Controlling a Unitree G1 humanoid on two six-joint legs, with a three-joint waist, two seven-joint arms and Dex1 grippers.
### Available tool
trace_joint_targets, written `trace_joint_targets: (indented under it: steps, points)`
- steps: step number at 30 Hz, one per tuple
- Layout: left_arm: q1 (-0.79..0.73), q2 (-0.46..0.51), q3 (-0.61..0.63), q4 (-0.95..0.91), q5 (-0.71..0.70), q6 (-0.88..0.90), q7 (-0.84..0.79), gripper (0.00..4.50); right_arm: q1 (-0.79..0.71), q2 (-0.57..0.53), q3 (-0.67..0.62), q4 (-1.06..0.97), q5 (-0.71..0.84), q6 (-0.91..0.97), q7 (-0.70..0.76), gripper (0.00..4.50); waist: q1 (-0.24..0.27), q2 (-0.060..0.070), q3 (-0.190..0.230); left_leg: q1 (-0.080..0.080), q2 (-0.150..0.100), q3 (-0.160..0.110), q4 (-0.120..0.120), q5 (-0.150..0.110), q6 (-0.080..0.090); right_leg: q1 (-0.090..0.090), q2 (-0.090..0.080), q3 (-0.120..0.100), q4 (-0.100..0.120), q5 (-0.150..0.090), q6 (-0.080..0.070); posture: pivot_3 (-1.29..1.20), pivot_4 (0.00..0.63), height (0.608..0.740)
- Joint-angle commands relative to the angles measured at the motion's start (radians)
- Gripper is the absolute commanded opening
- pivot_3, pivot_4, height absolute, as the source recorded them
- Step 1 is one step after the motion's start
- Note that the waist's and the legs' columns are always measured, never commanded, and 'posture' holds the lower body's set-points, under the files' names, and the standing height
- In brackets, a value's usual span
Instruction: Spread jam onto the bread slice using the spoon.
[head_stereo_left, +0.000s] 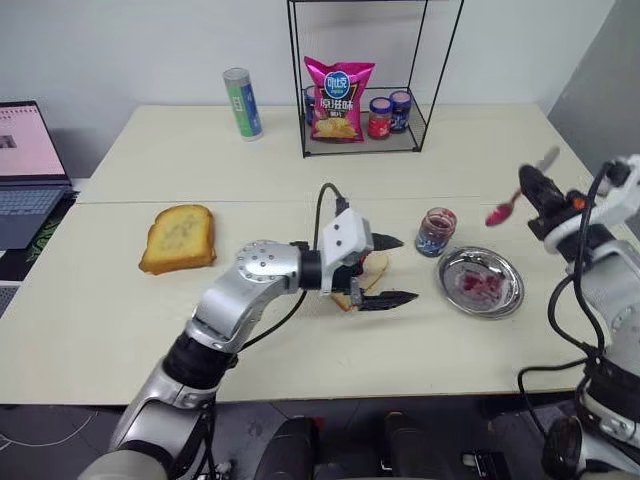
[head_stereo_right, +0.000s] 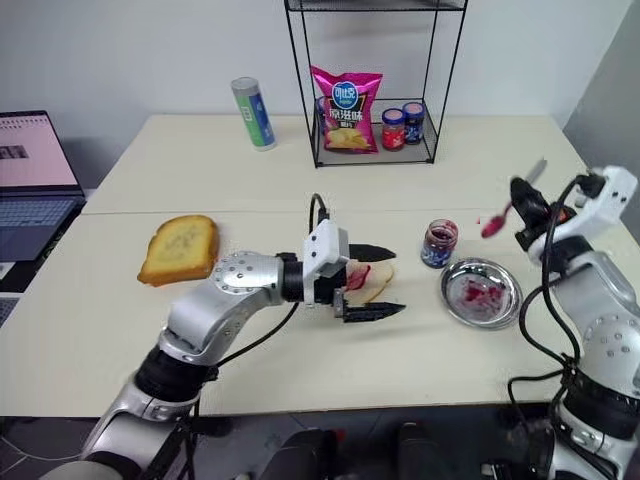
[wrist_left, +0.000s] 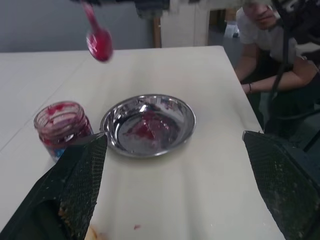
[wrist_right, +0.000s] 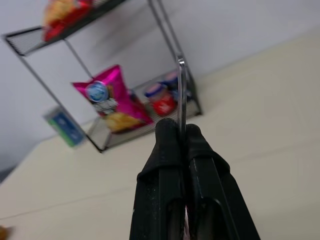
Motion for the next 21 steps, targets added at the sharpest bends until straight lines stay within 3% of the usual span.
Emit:
trace_joint_targets:
  steps: [1,10,21]
  points:
    - [-0.012,-0.027,-0.048,0.087,0.088,-0.103,-0.016,4.50,0.136,0.061,-0.021,0.009,-0.062,-0.102,0.011,0.01,0.001,0.000,0.000,0.001,0.000,-0.001,0.000,0.000,0.000,0.002,0.000,-0.001,-0.001,0.000,0.000,0.00,0.150,0.740]
    - [0.026,-0.042,-0.035,0.061,0.117,-0.115,-0.007,4.50,0.153,0.184,-0.021,0.102,-0.036,-0.213,0.024,0.01,-0.009,0.001,0.000,0.004,0.000,0.004,0.001,0.000,0.000,0.002,0.001,0.002,0.000,0.002,0.002,0.00,0.150,0.740]
    - [0.027,-0.061,-0.005,0.037,0.105,-0.084,0.022,4.50,0.114,0.196,-0.037,0.303,-0.036,-0.372,0.127,0.01,-0.003,0.001,0.000,0.003,-0.001,0.003,0.001,0.000,0.000,0.003,0.001,0.002,0.000,0.002,0.002,0.00,0.150,0.740]
